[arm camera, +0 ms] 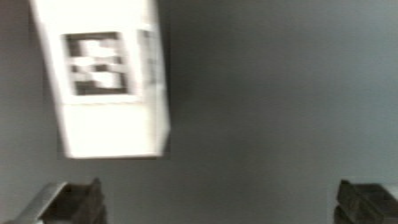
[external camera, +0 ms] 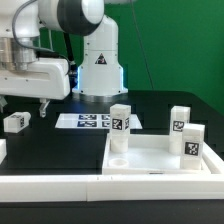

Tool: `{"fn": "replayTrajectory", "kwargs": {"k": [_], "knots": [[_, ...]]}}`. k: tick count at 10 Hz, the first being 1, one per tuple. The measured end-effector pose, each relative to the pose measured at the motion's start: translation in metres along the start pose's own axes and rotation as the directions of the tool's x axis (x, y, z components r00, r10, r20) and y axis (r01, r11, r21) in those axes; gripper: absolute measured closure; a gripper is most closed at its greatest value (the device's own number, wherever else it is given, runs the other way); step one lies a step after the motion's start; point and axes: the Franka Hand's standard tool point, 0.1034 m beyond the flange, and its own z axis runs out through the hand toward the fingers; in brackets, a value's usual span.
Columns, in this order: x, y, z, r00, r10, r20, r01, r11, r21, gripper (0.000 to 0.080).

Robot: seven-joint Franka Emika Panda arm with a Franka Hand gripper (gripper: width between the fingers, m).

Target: Assemble square table

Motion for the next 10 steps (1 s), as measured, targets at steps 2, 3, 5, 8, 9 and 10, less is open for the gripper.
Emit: {"fn": "replayTrajectory", "kwargs": {"k": [2,3,5,8,9,10], "knots": [[-0.002,0.011,0.002,0.999,0.002,0.032,-0.002,1.0,0.006,0.015],[-0.001,0.018,0.001,0.997,0.005,0.071,-0.007,1.0,0.019,0.015],[0.0,0.025,0.005,0.972,0.007,0.237,-0.022,0.998,0.06,0.015],[0.003,0.015,0.006,0.868,0.028,0.495,-0.086,0.992,0.094,0.015],[0.001,0.014,0.011,0.838,0.035,0.545,-0.1,0.991,0.09,0.015],[-0.005,0.012,0.013,0.791,0.043,0.611,-0.118,0.989,0.083,0.015]]}}
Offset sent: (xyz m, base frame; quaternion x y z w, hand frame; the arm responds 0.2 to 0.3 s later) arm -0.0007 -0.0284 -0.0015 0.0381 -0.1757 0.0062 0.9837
